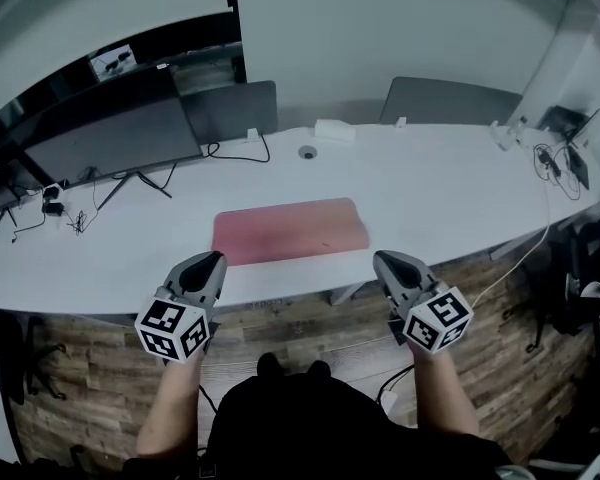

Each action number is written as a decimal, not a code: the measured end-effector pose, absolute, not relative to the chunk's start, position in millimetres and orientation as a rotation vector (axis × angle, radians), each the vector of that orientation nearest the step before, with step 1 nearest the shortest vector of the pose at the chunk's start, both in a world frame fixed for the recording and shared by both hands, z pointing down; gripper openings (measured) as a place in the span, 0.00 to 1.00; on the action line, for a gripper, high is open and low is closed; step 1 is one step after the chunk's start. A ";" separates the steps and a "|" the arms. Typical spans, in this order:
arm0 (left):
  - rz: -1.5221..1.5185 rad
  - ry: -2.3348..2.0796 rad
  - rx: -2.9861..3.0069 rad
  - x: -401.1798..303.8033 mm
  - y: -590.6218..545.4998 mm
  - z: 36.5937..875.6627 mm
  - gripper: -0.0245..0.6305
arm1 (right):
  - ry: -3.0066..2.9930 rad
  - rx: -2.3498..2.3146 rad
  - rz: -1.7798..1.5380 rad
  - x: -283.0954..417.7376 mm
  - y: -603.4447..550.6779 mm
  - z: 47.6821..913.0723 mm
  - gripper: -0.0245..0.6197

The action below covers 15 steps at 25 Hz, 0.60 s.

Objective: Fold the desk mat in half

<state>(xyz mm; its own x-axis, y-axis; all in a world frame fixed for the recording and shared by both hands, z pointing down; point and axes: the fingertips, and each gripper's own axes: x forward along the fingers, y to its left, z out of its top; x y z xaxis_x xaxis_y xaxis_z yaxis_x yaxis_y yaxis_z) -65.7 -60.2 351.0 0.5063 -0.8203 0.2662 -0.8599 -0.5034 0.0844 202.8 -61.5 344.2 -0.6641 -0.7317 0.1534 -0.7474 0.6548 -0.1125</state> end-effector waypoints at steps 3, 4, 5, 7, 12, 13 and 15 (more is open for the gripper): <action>0.249 -1.455 2.543 -62.3 -65.9 345.3 0.07 | -2.782 1.242 0.183 203.5 -65.0 328.7 0.04; 0.248 -1.456 2.545 -60.1 -70.5 343.7 0.07 | -2.780 1.254 0.153 206.3 -67.1 322.6 0.04; 0.252 -1.455 2.548 -57.2 -75.3 342.1 0.07 | -2.778 1.270 0.131 210.3 -69.1 316.4 0.04; 0.259 -1.451 2.565 -50.0 -83.8 337.3 0.06 | -2.779 1.304 0.110 219.1 -72.9 306.4 0.04; 0.239 -1.458 2.618 -41.2 -95.1 318.7 0.05 | -2.743 1.358 0.080 226.2 -81.9 302.4 0.04; 0.239 -1.462 2.621 -41.4 -96.2 317.5 0.05 | -2.741 1.360 0.083 224.8 -82.0 303.3 0.04; 0.242 -1.463 2.622 -41.0 -99.0 318.7 0.05 | -2.744 1.357 0.097 221.9 -81.2 304.9 0.04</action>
<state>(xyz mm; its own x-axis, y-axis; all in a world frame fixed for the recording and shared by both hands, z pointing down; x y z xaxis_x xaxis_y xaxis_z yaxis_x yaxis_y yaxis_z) -41.0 -99.0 318.7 0.5172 -0.8317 0.2021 -0.8524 -0.5217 0.0345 221.9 -81.2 304.9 -0.6049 -0.7902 0.0985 -0.7952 0.6060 -0.0220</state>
